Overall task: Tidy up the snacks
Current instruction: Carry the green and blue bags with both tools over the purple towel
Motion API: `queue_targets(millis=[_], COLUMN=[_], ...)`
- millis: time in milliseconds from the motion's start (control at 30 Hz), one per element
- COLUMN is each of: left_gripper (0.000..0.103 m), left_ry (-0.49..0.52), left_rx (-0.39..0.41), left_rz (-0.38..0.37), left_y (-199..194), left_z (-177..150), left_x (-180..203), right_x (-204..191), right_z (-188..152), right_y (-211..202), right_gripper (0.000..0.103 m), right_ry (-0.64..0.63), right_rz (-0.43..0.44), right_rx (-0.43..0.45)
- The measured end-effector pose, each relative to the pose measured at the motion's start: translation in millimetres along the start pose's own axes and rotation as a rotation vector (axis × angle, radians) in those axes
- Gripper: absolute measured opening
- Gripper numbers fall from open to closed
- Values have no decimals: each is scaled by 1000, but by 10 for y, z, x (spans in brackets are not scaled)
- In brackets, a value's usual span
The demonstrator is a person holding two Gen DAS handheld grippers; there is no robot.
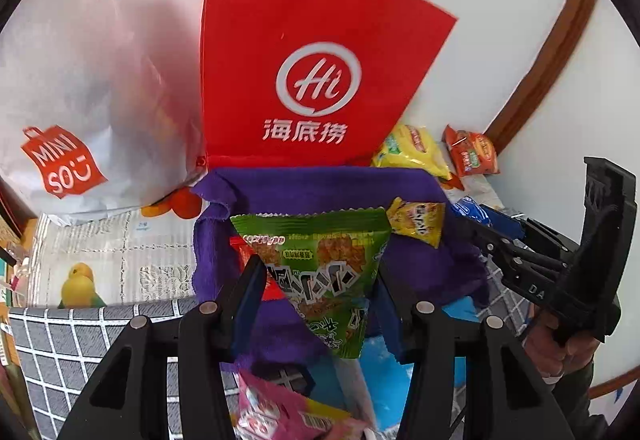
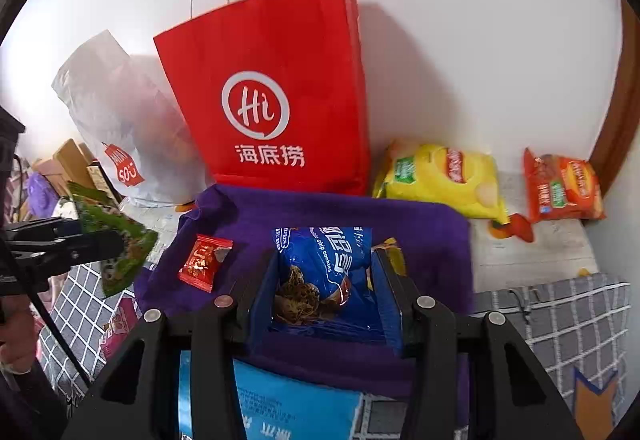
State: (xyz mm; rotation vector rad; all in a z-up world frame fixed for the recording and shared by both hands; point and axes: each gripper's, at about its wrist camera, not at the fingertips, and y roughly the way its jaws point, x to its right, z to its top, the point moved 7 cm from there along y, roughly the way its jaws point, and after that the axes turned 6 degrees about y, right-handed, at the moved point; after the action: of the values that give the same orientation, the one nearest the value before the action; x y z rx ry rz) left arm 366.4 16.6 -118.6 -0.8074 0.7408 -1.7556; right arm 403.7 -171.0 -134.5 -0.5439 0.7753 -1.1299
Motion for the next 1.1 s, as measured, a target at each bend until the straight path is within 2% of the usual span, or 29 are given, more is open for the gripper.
queue_targets(millis=[300,600,1100], left_gripper=[49,49,50], left_ry=[-5,11,38], left_rx=[-53,-94,-121], left_rz=[23,14,23], left_y=[299,479,607], left_z=[-51,-123,-172], left_x=[-94,-63,-3], right_x=[190,244,313], right_z=[-153,-285,-398], right_y=[365,591,692], right_gripper=[47,47,47], right_ry=[-7,-16,-30], right_rz=[-16,-15,-46], right_rx=[-67,-115,-158])
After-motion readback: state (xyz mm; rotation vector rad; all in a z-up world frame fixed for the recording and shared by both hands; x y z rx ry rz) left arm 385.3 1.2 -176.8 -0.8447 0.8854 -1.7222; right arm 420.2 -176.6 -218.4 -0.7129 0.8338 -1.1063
